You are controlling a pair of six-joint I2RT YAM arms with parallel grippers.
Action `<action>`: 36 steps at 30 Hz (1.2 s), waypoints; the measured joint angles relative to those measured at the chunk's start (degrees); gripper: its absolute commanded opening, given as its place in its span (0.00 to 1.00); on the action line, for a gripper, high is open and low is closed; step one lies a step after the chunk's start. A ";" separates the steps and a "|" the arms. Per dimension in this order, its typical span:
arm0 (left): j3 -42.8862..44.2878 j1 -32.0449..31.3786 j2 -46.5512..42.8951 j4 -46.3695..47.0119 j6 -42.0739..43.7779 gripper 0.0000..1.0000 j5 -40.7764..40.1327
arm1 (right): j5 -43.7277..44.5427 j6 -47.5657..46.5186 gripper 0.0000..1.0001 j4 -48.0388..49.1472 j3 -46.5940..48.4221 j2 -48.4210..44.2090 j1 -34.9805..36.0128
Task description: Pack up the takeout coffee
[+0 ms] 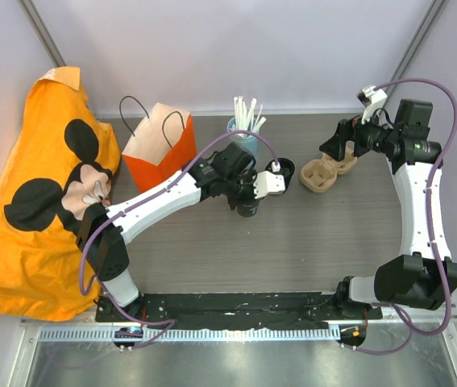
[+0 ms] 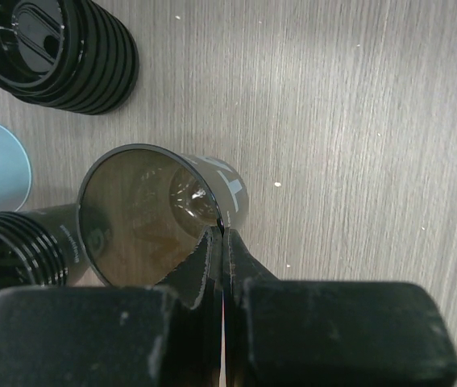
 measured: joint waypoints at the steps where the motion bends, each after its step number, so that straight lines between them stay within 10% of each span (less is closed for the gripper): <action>1: -1.05 -0.09 -0.13 1.40 -0.24 0.00 -0.13 | 0.09 -0.02 1.00 -0.02 0.00 -0.37 0.00; 36: -12.87 -5.92 -1.68 17.09 -4.57 0.01 -7.21 | 0.55 -0.04 1.00 0.68 -5.49 -5.53 -0.81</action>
